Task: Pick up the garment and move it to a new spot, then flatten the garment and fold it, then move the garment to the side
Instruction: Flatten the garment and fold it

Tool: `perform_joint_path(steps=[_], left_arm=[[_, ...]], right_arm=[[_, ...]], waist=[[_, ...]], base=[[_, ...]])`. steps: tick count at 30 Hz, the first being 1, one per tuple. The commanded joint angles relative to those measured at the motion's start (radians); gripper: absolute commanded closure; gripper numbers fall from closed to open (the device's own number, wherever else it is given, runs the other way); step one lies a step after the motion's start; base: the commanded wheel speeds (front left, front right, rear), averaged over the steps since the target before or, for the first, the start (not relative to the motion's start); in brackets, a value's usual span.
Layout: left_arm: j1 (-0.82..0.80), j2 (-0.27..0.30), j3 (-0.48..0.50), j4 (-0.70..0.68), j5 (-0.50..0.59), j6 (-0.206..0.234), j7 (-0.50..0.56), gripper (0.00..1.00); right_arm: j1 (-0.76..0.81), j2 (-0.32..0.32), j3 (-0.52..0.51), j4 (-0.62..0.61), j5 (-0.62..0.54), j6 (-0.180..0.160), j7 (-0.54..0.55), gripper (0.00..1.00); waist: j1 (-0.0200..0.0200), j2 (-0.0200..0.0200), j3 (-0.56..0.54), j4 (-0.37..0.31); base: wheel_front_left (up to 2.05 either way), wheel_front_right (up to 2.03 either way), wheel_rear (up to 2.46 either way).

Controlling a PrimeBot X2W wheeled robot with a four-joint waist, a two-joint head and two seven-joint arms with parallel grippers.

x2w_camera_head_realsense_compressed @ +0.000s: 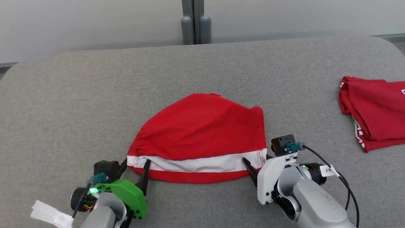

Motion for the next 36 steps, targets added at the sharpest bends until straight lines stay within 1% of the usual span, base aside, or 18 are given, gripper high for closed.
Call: perform_joint_path(steps=[1,10,11,12,13,14,15,16,17,23,27,32,36], left_arm=[[-0.017,0.01,0.001,0.003,-0.011,-0.003,-0.013,0.0],[-0.012,0.02,0.001,0.02,-0.022,-0.002,-0.037,0.0],[-0.013,0.021,0.003,0.02,-0.019,0.004,-0.042,0.02],[-0.014,0.023,0.004,0.019,-0.016,0.009,-0.044,0.29],[-0.014,0.022,0.003,0.021,-0.016,0.012,-0.046,0.59],[-0.014,0.02,-0.001,0.026,-0.016,0.012,-0.041,0.71],[-0.014,0.019,-0.005,0.031,-0.017,0.012,-0.034,0.96],[-0.012,0.017,-0.009,0.036,-0.02,0.011,-0.026,1.0],[-0.011,0.017,-0.012,0.039,-0.023,0.01,-0.02,1.0],[-0.019,0.012,-0.015,0.032,-0.04,0.005,-0.036,1.0],[-0.023,-0.001,0.017,-0.022,-0.093,0.0,-0.057,1.0],[-0.019,-0.017,0.044,-0.17,-0.191,-0.002,-0.071,1.0],[-0.02,-0.004,0.03,-0.319,-0.28,-0.003,-0.05,1.0]], right_arm=[[-0.009,-0.003,0.005,0.006,0.012,-0.002,-0.008,0.0],[-0.017,-0.01,0.013,0.016,0.022,-0.002,-0.021,0.0],[-0.017,-0.011,0.014,0.017,0.024,-0.002,-0.022,0.0],[-0.017,-0.011,0.016,0.018,0.025,-0.002,-0.023,0.0],[-0.017,-0.011,0.017,0.019,0.026,-0.002,-0.023,0.03],[-0.017,-0.011,0.019,0.02,0.026,-0.002,-0.024,0.18],[-0.016,-0.011,0.021,0.02,0.027,-0.002,-0.024,0.53],[-0.017,-0.01,0.024,0.02,0.029,-0.002,-0.023,0.8],[-0.017,-0.01,0.027,0.02,0.032,-0.002,-0.023,1.0],[-0.02,-0.016,0.032,-0.007,0.051,-0.002,-0.056,1.0],[-0.018,-0.022,0.014,-0.051,0.079,-0.002,-0.097,1.0],[-0.003,-0.05,-0.019,-0.166,0.13,-0.002,-0.136,1.0],[0.002,-0.089,-0.059,-0.297,0.151,-0.002,-0.15,1.0]], waist=[[0.0,0.0,0.001,-0.001],[0.0,0.0,0.001,-0.001],[0.0,0.0,0.001,0.0],[0.0,0.0,0.001,0.0],[0.0,0.0,0.0,0.0],[0.0,0.0,-0.001,0.0],[0.0,0.0,-0.001,-0.001],[0.0,0.0,-0.002,-0.001],[0.0,0.0,-0.003,-0.002],[0.0,0.0,-0.011,-0.006],[0.0,0.0,-0.019,-0.007],[0.0,0.0,-0.033,-0.008],[0.0,0.0,-0.043,-0.02]], base=[[0.0,0.0,0.0],[0.0,0.0,0.0],[0.0,0.0,0.0],[0.0,0.0,0.0],[0.0,0.0,0.0],[0.0,0.0,0.0],[0.0,0.0,0.0],[0.0,0.0,0.0],[0.0,0.0,0.0],[0.0,0.0,0.0],[0.0,0.0,0.0],[0.0,0.0,0.0],[0.0,0.0,0.0]])
